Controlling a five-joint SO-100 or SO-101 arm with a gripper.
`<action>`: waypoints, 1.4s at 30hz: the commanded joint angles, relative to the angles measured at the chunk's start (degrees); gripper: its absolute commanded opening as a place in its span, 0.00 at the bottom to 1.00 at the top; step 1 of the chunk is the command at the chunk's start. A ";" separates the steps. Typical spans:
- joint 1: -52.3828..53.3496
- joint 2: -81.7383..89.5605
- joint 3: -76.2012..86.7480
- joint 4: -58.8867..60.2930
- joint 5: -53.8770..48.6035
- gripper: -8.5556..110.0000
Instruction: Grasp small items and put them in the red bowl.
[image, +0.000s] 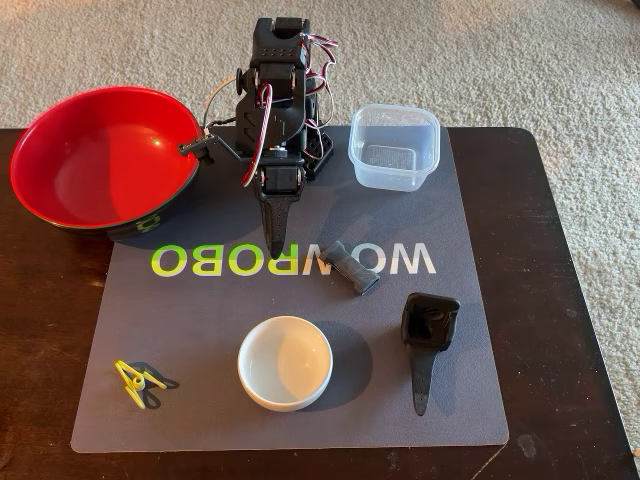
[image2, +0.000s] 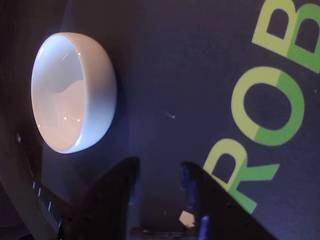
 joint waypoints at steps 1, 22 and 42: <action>-0.53 0.26 -0.35 -0.79 0.44 0.16; -36.12 2.02 4.22 13.54 55.55 0.16; -35.33 -50.10 -65.39 13.54 21.01 0.28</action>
